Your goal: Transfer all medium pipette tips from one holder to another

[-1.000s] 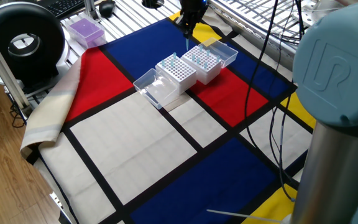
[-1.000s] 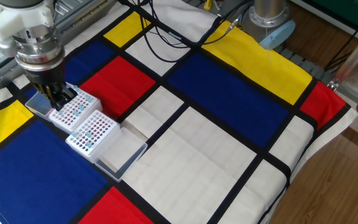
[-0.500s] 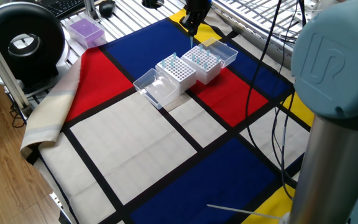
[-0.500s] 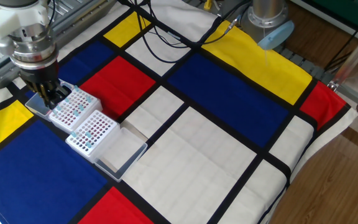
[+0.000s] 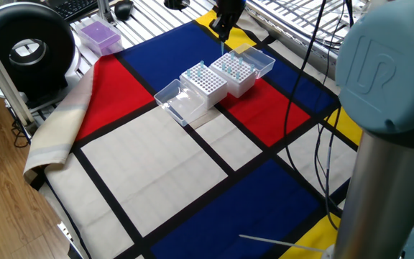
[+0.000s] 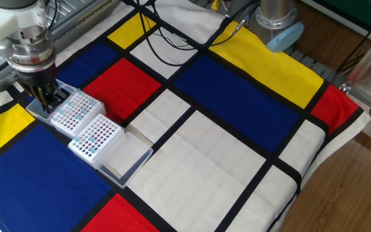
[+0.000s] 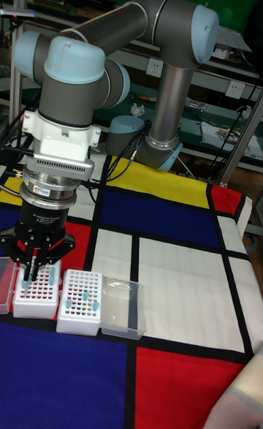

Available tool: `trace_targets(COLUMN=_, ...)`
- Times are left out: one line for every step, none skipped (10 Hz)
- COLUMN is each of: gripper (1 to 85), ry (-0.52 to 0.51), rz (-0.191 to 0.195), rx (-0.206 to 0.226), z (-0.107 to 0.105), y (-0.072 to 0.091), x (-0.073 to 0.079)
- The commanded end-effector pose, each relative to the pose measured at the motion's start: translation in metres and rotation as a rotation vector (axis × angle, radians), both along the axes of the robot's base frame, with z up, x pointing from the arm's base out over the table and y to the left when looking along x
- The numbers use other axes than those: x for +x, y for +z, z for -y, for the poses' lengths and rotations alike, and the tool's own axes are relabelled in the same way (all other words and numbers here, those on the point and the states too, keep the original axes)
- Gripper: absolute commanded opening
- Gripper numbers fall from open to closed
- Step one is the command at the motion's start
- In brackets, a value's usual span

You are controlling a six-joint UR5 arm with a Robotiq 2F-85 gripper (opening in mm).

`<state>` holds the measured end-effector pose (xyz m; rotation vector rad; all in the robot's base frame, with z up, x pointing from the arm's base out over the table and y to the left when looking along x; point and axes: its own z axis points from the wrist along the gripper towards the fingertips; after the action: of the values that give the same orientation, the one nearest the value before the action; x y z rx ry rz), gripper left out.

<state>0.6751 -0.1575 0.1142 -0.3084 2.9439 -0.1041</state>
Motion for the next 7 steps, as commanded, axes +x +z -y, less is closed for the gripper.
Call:
trace_targets(gripper=6.3, ry=0.005, rz=0.011, rx=0.006, z=0.005, y=-0.003, x=0.001)
trace_targets(gripper=6.3, ry=0.003, rz=0.011, rx=0.006, z=0.006, y=-0.003, x=0.0)
trace_targets(gripper=6.3, ry=0.003, rz=0.011, rx=0.006, z=0.007, y=-0.003, x=-0.002)
trace_targets(gripper=6.3, ry=-0.003, rz=0.008, rx=0.007, z=0.006, y=-0.002, x=-0.005)
trace_targets(gripper=6.3, ry=-0.008, rz=0.007, rx=0.007, z=0.006, y=0.0, x=-0.008)
trace_targets(gripper=6.3, ry=-0.012, rz=0.006, rx=0.006, z=0.005, y=0.001, x=-0.009)
trace_targets(gripper=6.3, ry=-0.014, rz=0.004, rx=0.006, z=0.005, y=0.001, x=-0.01)
